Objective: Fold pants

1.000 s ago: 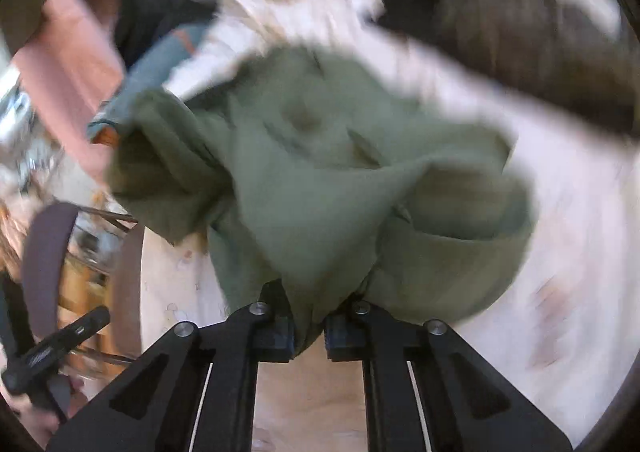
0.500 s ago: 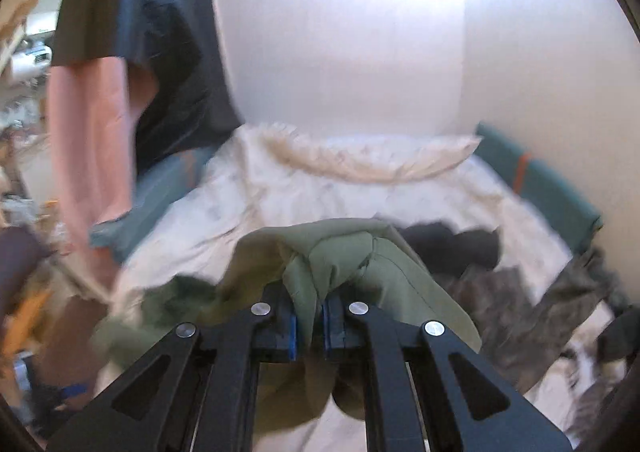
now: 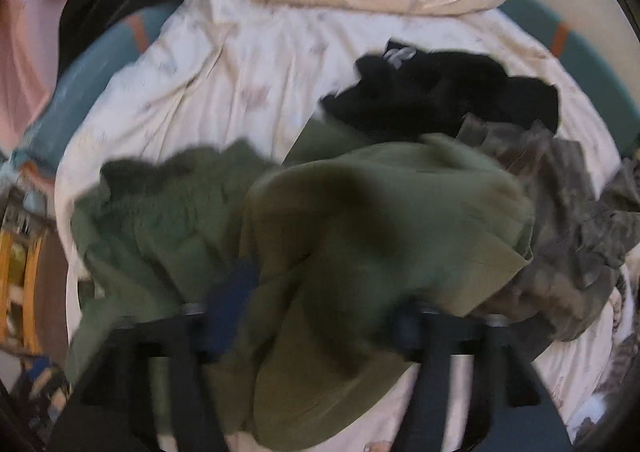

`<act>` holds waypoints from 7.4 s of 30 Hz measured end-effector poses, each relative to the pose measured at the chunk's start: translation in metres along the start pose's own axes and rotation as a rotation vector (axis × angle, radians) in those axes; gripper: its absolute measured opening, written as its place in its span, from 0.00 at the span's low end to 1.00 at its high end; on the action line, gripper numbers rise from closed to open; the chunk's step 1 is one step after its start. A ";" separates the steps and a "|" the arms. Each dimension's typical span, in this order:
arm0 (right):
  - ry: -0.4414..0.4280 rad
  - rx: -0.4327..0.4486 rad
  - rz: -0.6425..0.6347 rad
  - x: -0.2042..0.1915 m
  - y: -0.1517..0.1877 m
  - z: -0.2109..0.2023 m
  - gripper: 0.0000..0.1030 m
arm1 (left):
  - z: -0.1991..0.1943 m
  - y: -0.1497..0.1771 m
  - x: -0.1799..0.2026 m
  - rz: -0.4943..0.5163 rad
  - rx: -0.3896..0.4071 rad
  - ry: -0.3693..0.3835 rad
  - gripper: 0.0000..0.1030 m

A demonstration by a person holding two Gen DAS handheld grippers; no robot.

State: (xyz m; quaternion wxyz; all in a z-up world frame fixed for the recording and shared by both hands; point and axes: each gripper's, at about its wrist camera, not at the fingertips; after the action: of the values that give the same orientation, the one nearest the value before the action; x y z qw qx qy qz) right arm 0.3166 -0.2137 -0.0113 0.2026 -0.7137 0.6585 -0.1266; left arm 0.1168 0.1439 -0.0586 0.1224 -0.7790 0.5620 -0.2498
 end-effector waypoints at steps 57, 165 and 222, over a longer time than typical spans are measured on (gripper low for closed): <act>-0.432 0.404 0.024 -0.136 -0.026 -0.170 0.03 | -0.028 -0.018 -0.038 -0.093 0.121 -0.160 0.82; -0.521 0.331 0.435 0.058 0.305 -0.161 0.85 | -0.100 0.039 0.093 0.143 0.087 -0.214 0.82; -0.197 -0.179 -0.317 -0.024 -0.062 0.097 0.65 | 0.123 -0.166 0.073 0.350 -0.059 -0.207 0.82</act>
State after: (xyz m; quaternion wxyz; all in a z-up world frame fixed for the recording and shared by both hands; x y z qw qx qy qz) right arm 0.4123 -0.1752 -0.0666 0.1792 -0.8324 0.5237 -0.0274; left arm 0.3348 0.1209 -0.0660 0.1979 -0.6942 0.6804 -0.1268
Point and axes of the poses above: each gripper's, at about its wrist camera, not at the fingertips, and z roughly the way its jaws point, x to its right, y to its underside, and after that the axes turned 2 degrees about x, right-handed
